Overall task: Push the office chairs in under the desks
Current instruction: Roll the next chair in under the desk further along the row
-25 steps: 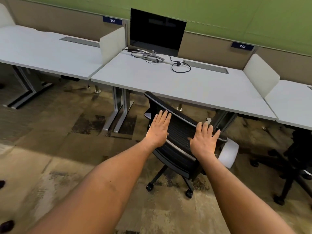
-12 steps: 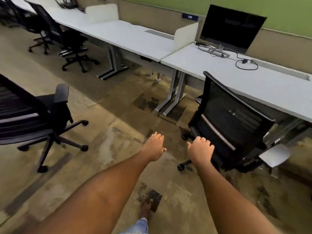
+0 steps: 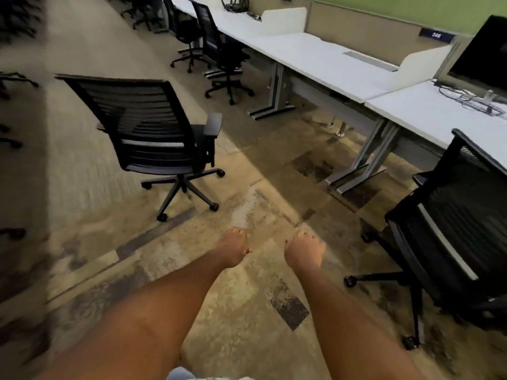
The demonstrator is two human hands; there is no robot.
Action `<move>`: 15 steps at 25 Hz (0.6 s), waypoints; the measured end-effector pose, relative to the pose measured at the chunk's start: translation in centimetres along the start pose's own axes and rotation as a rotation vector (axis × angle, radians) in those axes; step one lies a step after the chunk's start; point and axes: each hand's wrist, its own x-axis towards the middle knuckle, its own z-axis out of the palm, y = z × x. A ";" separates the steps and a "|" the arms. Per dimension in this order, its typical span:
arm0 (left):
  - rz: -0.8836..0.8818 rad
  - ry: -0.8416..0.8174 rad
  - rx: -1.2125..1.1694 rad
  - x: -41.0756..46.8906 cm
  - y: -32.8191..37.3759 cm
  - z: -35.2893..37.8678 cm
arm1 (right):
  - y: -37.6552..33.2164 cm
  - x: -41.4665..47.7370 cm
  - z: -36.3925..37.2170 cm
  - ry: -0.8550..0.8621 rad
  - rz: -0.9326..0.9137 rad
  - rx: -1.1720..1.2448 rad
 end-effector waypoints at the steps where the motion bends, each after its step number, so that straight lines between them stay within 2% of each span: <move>1: -0.033 0.013 -0.019 -0.7 -2.1 -0.7 | -2.4 -0.1 -0.2 0.002 -0.036 -0.028; 4: -0.087 0.046 -0.019 -2.3 -8.2 -3.3 | -9.2 0.2 -0.6 0.005 -0.099 -0.061; 9: -0.144 0.077 -0.012 -4.2 -22.6 -8.1 | -23.9 0.2 -0.8 0.006 -0.183 -0.104; 15: -0.237 0.124 0.038 -4.2 -35.6 -14.1 | -38.6 0.6 -1.9 0.083 -0.277 0.000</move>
